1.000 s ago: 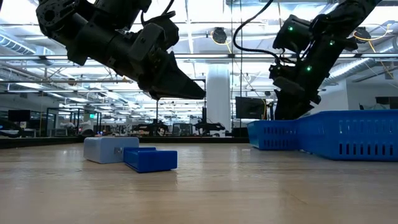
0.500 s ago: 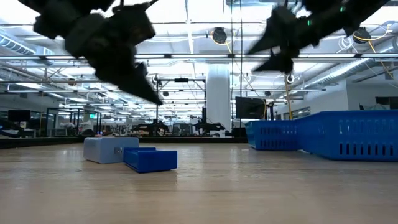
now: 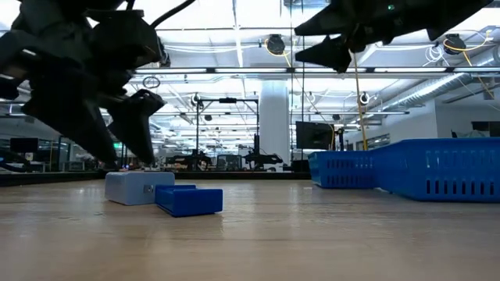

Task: Pick & Place Office items
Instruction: Put the light blue charger adapter into the top blue bin

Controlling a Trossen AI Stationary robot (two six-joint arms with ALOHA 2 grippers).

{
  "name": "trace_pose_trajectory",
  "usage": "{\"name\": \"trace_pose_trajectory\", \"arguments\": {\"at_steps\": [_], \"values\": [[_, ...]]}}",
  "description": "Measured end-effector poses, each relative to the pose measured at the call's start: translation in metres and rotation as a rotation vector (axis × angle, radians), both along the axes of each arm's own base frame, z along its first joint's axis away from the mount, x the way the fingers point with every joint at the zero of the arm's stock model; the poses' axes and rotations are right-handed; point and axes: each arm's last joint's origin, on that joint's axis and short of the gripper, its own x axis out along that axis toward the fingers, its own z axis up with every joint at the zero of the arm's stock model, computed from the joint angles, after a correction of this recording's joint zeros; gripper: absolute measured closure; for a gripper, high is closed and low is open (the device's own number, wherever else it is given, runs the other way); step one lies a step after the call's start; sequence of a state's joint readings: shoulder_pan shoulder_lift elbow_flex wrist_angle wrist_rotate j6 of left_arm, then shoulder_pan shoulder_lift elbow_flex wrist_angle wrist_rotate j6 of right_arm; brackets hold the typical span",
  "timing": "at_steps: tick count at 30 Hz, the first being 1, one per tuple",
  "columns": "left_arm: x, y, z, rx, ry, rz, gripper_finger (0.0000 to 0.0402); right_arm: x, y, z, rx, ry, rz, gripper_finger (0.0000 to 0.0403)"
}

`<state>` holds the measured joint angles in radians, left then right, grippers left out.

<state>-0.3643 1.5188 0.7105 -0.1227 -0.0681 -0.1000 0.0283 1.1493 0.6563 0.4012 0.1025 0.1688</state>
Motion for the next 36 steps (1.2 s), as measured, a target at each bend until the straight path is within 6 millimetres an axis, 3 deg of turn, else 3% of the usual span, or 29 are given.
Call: {"name": "trace_pose_trajectory", "arguments": {"at_steps": [7, 16, 26, 31, 36], "values": [[0.009, -0.001, -0.013, -0.016, 0.001, -0.057, 0.0133, 0.012, 0.0, -0.013, 0.001, 0.022, 0.0, 0.0087], [0.02, 0.003, -0.037, -0.015, 0.027, -0.056, 0.0133, 0.015, 0.0, -0.014, 0.002, 0.01, 0.001, 0.0089], [0.027, 0.007, -0.033, -0.121, -0.023, 0.083, 0.0133, 0.014, 0.0, -0.014, 0.002, 0.012, 0.001, 0.0089], [0.035, 0.014, -0.025, -0.298, -0.069, 0.254, 0.0133, 0.014, 0.0, -0.014, 0.002, 0.012, 0.001, 0.0089], [0.042, 0.018, -0.015, -0.379, -0.081, 0.243, 0.0133, 0.014, 0.0, -0.014, 0.002, 0.012, 0.001, 0.0089]]}}
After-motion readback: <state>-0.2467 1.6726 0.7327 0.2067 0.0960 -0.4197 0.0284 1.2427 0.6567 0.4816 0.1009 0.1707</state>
